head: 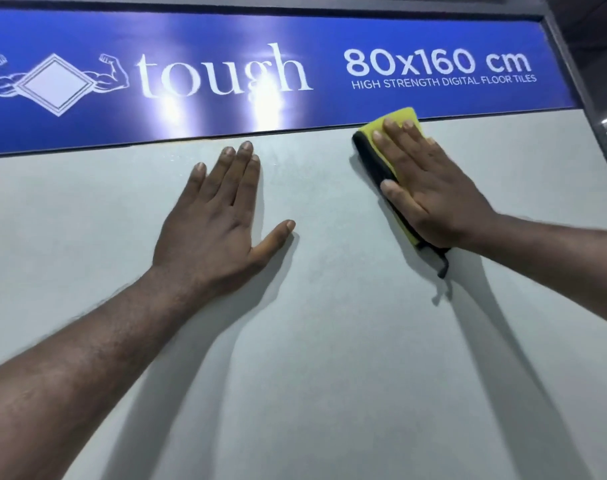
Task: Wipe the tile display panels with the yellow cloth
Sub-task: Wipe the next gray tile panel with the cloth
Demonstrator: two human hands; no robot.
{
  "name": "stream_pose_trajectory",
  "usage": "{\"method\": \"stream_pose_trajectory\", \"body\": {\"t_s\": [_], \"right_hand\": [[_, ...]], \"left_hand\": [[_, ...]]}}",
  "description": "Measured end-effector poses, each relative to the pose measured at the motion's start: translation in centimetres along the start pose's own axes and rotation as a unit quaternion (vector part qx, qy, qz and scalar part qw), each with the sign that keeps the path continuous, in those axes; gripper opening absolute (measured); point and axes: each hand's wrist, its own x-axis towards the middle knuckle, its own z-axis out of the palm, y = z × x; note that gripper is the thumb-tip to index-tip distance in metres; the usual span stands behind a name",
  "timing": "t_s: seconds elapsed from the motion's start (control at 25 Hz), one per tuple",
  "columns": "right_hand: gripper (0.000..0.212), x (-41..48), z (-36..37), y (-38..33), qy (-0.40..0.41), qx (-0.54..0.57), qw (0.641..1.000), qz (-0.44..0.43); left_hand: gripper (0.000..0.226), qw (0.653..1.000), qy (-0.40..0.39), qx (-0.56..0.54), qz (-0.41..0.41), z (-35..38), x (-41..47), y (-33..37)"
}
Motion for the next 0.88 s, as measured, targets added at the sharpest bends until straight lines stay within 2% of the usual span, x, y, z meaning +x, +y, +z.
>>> {"method": "stream_pose_trajectory", "body": {"t_s": [0.08, 0.12, 0.16, 0.28, 0.32, 0.44, 0.48, 0.6, 0.64, 0.68, 0.8, 0.84, 0.88], "right_hand": [[0.066, 2.2, -0.6, 1.6, 0.017, 0.04, 0.992, 0.114], [0.066, 2.8, -0.5, 1.8, 0.02, 0.052, 0.989, 0.134], [0.066, 2.5, -0.3, 1.9, 0.021, 0.04, 0.994, 0.104], [0.066, -1.3, 0.5, 4.9, 0.001, -0.021, 0.998, -0.065], [0.066, -1.5, 0.0, 6.6, 0.004, -0.02, 0.998, -0.062], [0.066, 1.1, -1.1, 9.2, 0.015, 0.041, 0.994, 0.1], [0.066, 1.2, -0.9, 9.4, 0.014, 0.044, 0.994, 0.104], [0.065, -2.5, 0.0, 10.8, 0.007, -0.02, 0.998, -0.062], [0.065, -3.4, -0.2, 12.3, 0.009, -0.027, 0.995, -0.093], [0.065, -3.2, -0.7, 13.8, 0.013, -0.024, 0.996, -0.083], [0.065, -0.1, -1.8, 15.1, 0.012, 0.035, 0.997, 0.066], [0.065, 0.1, -1.6, 15.0, 0.009, 0.034, 0.997, 0.061], [0.065, -0.5, -1.3, 14.9, 0.009, 0.017, 1.0, 0.019]], "left_hand": [[0.102, 1.0, 0.002, -0.004, 0.01, 0.4, 1.6, 2.2], [0.102, 1.0, 0.004, -0.007, 0.006, 0.6, 2.4, 3.2], [0.102, 1.0, 0.005, -0.009, -0.003, 0.8, 3.2, 4.3], [0.098, 1.0, 0.011, -0.012, -0.026, 1.5, 4.7, 7.1], [0.097, 0.999, 0.011, -0.014, -0.029, 1.6, 5.3, 7.8], [0.093, 1.0, 0.001, -0.016, -0.014, 1.4, 7.6, 9.5], [0.093, 1.0, 0.001, -0.016, -0.009, 1.5, 8.4, 10.4], [0.092, 1.0, 0.0, -0.015, -0.008, 2.1, 9.8, 13.3], [0.092, 1.0, 0.002, -0.013, -0.017, 2.3, 10.0, 14.1], [0.092, 1.0, 0.005, -0.011, -0.029, 2.5, 10.0, 14.6], [0.092, 0.999, 0.017, -0.009, -0.043, 2.7, 10.0, 15.0], [0.091, 0.999, 0.023, -0.008, -0.04, 2.7, 9.9, 15.1], [0.09, 0.999, 0.028, -0.006, -0.033, 2.9, 9.8, 15.2]]}}
